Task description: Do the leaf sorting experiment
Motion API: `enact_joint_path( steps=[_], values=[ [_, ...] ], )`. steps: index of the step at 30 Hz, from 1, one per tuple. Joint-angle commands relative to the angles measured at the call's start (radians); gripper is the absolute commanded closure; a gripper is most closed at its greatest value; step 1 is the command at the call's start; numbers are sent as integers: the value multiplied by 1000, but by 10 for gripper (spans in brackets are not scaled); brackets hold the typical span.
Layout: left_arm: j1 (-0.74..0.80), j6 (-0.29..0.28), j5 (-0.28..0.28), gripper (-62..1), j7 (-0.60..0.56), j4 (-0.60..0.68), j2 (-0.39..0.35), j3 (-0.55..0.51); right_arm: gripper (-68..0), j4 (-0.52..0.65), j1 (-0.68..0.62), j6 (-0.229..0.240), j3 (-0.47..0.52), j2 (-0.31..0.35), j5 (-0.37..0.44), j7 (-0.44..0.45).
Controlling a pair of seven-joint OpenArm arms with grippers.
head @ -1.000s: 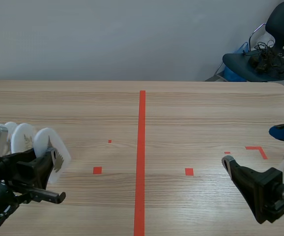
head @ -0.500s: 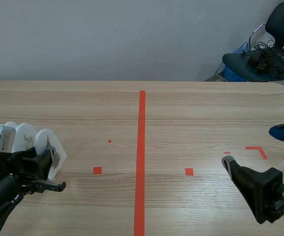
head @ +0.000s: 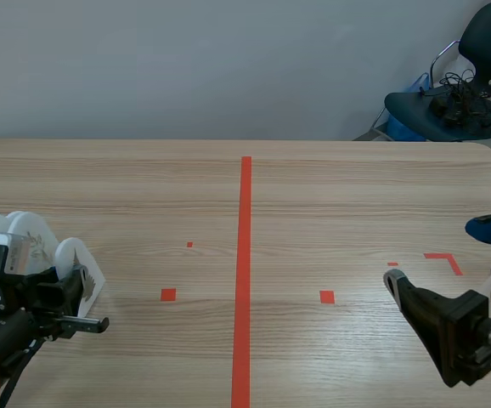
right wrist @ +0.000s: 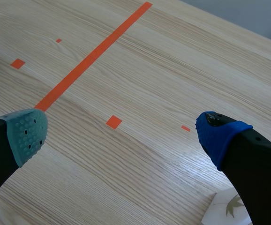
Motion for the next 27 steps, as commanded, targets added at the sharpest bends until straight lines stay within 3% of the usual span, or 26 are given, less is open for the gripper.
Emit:
enact_joint_path(
  steps=[1, 9, 14, 20, 27],
  values=[
    [-1, -2, -3, -86, -18, 12, -1, -2, -679, 13, 12, -4, 9, 0, 4, 11],
    [-1, -3, -3, -98, -17, 11, -1, -2, -679, 13, 12, -4, 9, 0, 4, 11],
    [-1, -3, -3, -229, -18, 13, -1, -2, -679, 13, 12, -4, 9, 0, 4, 11],
    [0, -3, -3, -230, -17, 50, -2, -2, -679, 13, 12, -4, 9, 0, 4, 11],
    [17, -3, -3, -230, -5, 198, -7, -3, -679, 13, 12, -4, 9, 0, 4, 11]
  ],
)
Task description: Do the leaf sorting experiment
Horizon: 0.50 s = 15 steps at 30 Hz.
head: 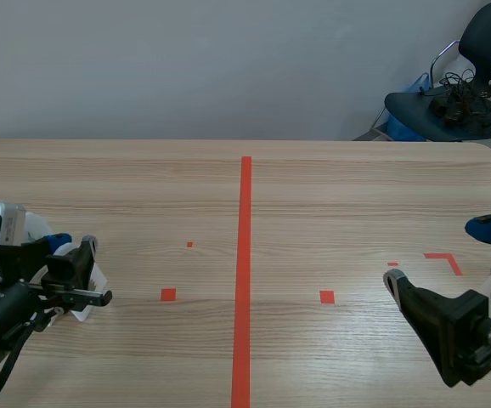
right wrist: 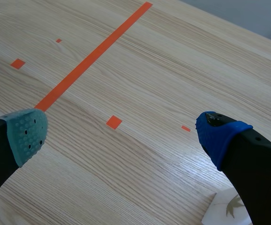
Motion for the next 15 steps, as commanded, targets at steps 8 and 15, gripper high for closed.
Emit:
enact_joint_path(
  steps=[8, 15],
  values=[
    [101, -2, 5, -230, 35, 321, -43, -26, -679, 13, 12, -4, 9, 0, 4, 12],
    [245, -8, 4, -230, 54, 557, -95, -108, -679, 13, 12, -4, 9, 0, 4, 11]
  ],
)
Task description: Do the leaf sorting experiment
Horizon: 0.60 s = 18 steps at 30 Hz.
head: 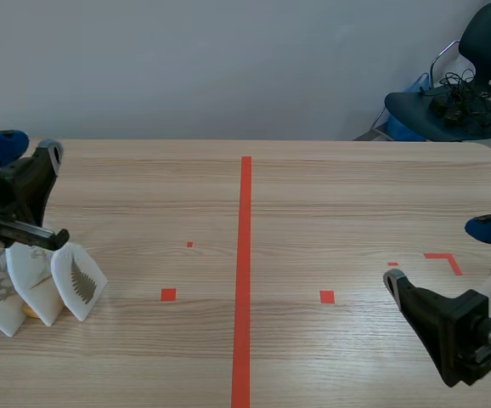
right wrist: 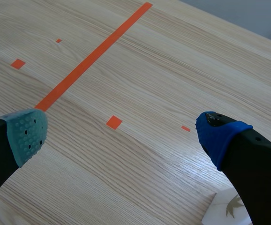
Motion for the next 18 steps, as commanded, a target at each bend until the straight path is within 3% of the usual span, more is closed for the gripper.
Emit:
enact_joint_path(
  steps=[1, 4, 9, 13, 18],
  values=[
    [39, -9, -7, -230, -9, 59, -17, -11, -679, 13, 12, -4, 9, 0, 4, 11],
    [108, -70, -7, -289, 23, 150, -39, -12, -679, 13, 12, -4, 9, 0, 4, 12],
    [192, -232, -41, -606, 39, 204, -56, -10, -679, 13, 12, -4, 9, 0, 4, 11],
    [232, -312, -64, -623, 68, 204, -70, -6, -679, 14, 12, -4, 9, 0, 4, 6],
    [248, -317, -67, -623, 122, 204, -87, -5, -679, 14, 12, -4, 9, 0, 4, -3]
  ],
)
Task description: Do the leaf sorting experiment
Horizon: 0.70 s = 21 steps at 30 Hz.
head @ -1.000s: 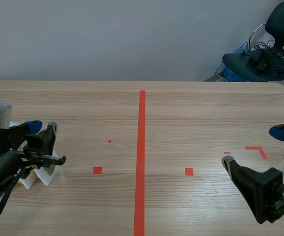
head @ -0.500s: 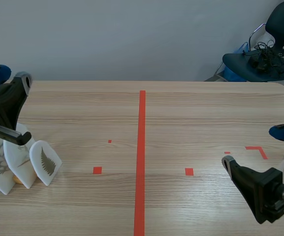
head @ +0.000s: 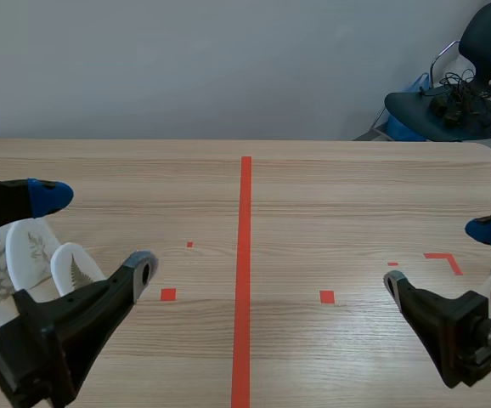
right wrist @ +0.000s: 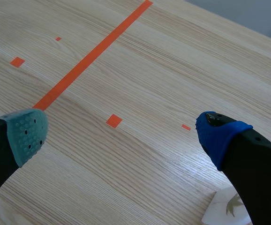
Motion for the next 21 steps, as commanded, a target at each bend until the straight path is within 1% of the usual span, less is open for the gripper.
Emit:
enact_joint_path(
  steps=[1, 6, 9, 10, 13, 14, 21],
  values=[
    [-3, 8, -14, -623, -14, 2, -8, 2, -679, 14, 12, -4, 9, 0, 4, 3],
    [-3, 9, -15, -623, 9, -5, -8, 2, -679, 18, 12, -4, 9, 0, 4, 4],
    [-3, 11, -18, -623, 12, -36, -8, 2, -679, 21, 12, -4, 9, 0, 4, 5],
    [-3, 12, -31, -623, 12, -49, -8, 2, -679, 22, 15, -3, 9, 0, 4, 4],
    [-3, 12, -98, -623, 15, -90, -8, 3, -679, 22, 29, -3, 10, 0, 4, 4],
    [-3, 12, -111, -623, 15, -100, -8, 3, -679, 22, 32, -3, 10, 0, 4, 5],
    [-5, 12, -115, -623, 14, -117, -8, 3, -679, 23, 42, -3, 10, 0, 4, 2]
  ],
)
